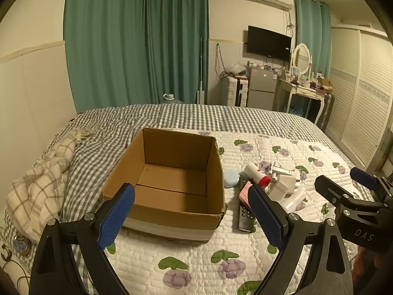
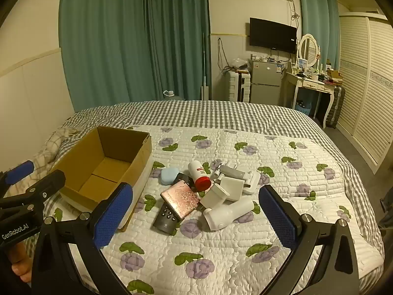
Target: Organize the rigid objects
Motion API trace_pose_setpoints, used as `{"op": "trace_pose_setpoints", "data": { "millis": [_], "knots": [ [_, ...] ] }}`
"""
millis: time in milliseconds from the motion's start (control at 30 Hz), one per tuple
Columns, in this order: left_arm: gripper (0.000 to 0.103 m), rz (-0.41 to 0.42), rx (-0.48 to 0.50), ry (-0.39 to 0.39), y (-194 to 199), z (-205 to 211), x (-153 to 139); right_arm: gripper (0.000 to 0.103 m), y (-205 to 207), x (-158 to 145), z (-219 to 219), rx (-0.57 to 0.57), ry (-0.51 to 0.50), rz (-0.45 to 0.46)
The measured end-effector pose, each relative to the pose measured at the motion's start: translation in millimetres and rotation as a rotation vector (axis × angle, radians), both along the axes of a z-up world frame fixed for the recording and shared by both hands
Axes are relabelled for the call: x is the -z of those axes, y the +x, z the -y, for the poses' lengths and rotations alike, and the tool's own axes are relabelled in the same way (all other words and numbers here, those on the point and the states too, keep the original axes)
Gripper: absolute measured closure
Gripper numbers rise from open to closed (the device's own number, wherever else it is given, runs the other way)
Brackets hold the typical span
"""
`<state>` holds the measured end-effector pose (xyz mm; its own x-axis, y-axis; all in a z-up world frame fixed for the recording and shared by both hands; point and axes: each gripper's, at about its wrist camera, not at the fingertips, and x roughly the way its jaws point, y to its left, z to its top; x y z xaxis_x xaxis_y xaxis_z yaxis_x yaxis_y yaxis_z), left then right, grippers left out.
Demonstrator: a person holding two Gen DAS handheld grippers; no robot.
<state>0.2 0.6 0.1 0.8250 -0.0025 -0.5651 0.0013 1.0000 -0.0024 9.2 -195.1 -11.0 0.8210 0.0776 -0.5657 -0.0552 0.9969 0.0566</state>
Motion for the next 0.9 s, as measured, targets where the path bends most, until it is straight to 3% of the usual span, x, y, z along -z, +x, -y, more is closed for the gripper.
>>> {"op": "trace_pose_setpoints", "data": {
  "millis": [900],
  "knots": [
    [0.007,0.001,0.001,0.006,-1.3,-2.9,0.9,0.000,-0.4,3.1,-6.6,-0.013,-0.014,-0.009]
  ]
}}
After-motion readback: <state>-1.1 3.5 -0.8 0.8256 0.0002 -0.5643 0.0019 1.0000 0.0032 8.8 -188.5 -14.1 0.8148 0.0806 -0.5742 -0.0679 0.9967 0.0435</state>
